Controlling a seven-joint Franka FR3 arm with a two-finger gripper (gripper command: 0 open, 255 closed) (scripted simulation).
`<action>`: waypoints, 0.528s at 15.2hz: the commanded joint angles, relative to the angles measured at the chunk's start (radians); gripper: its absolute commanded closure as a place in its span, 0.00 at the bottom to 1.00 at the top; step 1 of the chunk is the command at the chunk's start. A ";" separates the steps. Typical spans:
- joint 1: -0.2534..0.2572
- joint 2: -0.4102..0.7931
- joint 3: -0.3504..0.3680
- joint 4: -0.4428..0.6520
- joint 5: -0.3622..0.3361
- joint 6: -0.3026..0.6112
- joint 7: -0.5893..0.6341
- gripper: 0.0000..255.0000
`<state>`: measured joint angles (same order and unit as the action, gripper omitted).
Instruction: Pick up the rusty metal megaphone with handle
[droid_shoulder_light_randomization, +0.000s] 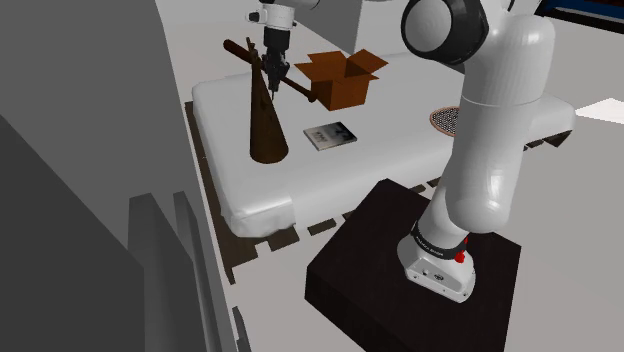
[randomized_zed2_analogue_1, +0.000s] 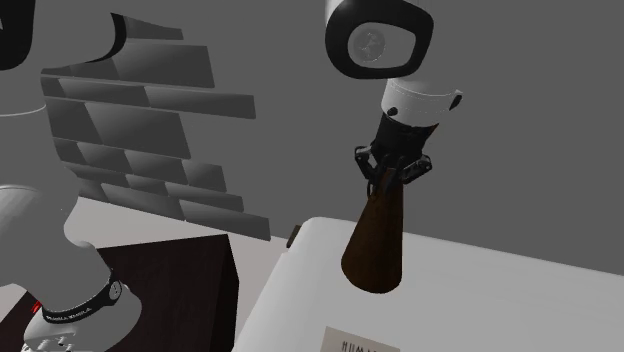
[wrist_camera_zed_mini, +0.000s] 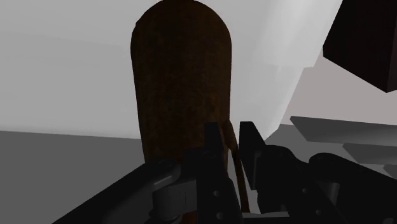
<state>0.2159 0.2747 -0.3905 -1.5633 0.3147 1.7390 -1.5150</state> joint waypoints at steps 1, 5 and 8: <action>0.000 -0.001 0.000 0.011 -0.001 -0.012 0.003 1.00; -0.005 -0.001 -0.002 0.063 -0.003 -0.064 0.014 1.00; -0.009 0.001 -0.003 0.107 -0.004 -0.104 0.021 1.00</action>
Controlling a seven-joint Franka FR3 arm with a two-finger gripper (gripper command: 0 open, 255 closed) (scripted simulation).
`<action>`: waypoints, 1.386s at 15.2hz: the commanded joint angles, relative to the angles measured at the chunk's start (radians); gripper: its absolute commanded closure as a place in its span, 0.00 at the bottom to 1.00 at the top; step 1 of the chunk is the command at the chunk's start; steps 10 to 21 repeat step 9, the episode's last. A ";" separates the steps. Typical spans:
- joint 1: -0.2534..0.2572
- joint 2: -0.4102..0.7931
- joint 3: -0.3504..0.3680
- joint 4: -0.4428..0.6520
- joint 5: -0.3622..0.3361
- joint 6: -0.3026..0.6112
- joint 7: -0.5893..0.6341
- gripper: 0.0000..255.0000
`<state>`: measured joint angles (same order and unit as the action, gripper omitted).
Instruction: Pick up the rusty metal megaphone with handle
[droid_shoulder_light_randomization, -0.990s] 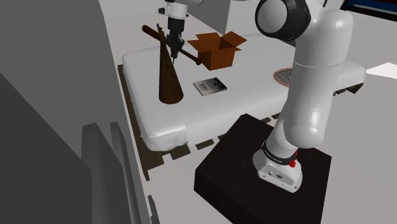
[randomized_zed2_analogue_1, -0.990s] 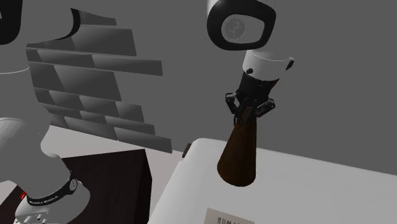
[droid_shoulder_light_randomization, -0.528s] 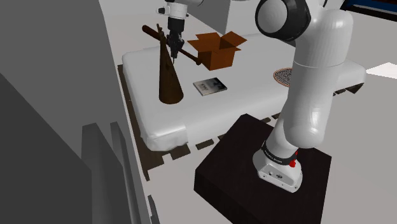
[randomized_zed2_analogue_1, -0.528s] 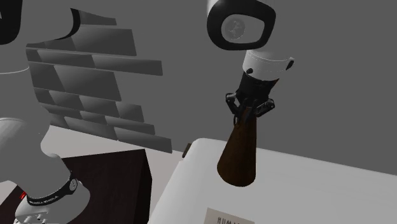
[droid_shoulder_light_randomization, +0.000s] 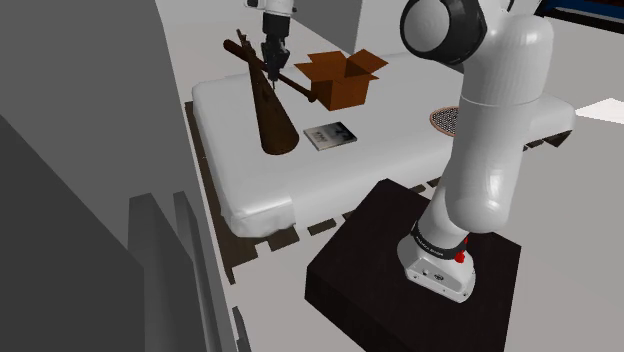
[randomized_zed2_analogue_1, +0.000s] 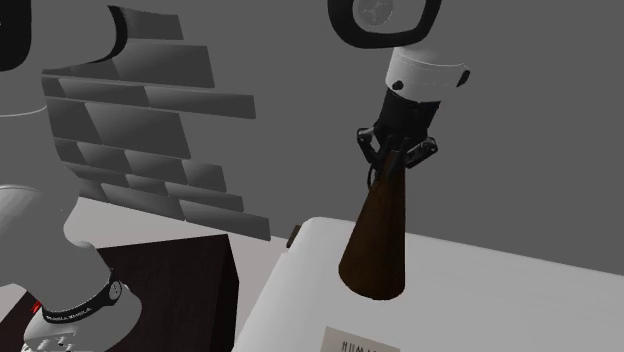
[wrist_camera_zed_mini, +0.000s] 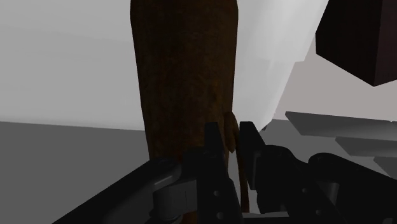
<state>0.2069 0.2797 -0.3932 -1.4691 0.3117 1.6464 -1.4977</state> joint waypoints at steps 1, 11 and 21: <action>-0.001 -0.003 0.000 0.028 0.000 -0.026 0.007 1.00; -0.014 0.013 -0.002 0.132 0.005 -0.114 0.022 1.00; -0.014 0.013 -0.002 0.132 0.005 -0.114 0.022 1.00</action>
